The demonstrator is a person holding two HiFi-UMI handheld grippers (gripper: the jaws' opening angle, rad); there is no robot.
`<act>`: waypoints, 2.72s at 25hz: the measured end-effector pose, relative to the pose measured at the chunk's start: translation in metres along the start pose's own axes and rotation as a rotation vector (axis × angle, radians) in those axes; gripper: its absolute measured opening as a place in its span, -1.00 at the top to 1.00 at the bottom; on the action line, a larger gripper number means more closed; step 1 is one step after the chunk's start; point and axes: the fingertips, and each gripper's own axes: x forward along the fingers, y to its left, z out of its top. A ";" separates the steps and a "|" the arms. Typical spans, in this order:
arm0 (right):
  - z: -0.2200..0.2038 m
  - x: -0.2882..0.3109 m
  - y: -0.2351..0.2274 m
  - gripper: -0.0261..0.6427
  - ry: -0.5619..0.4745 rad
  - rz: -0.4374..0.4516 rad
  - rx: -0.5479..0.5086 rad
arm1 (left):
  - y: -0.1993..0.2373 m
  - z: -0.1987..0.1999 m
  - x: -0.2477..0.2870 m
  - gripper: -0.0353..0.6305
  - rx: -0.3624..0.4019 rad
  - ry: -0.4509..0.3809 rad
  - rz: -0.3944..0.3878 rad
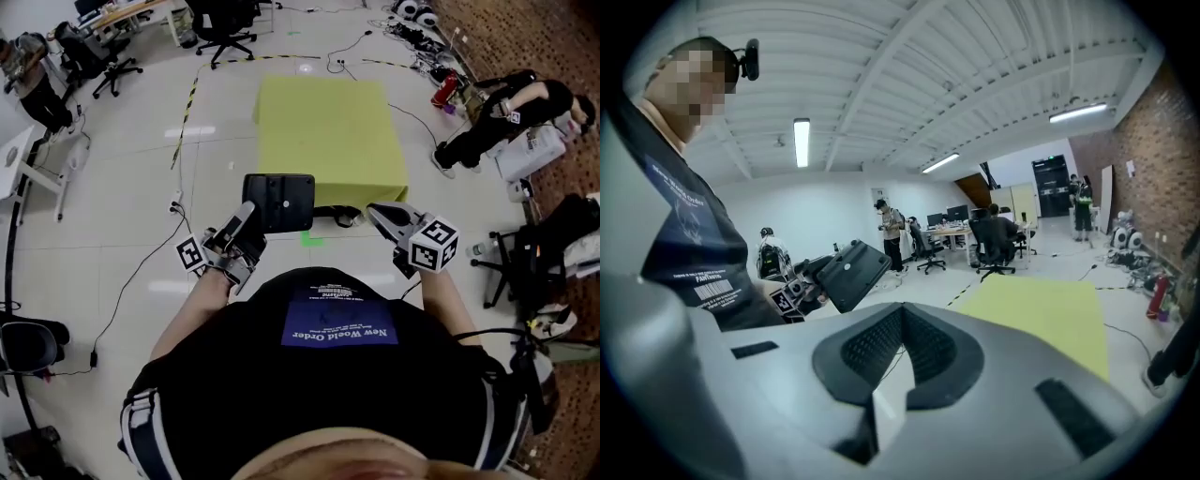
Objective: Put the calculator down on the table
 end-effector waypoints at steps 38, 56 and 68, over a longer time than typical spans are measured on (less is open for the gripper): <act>0.090 0.185 -0.327 0.96 -0.011 0.101 0.084 | 0.215 0.195 0.229 0.72 -0.040 0.004 0.087; 0.103 0.186 -0.514 0.96 -0.028 0.009 0.221 | 0.353 0.252 0.377 0.72 -0.054 0.082 0.243; -0.037 0.174 -0.759 0.96 -0.092 -0.123 0.269 | 0.709 0.220 0.567 0.72 -0.027 0.291 0.404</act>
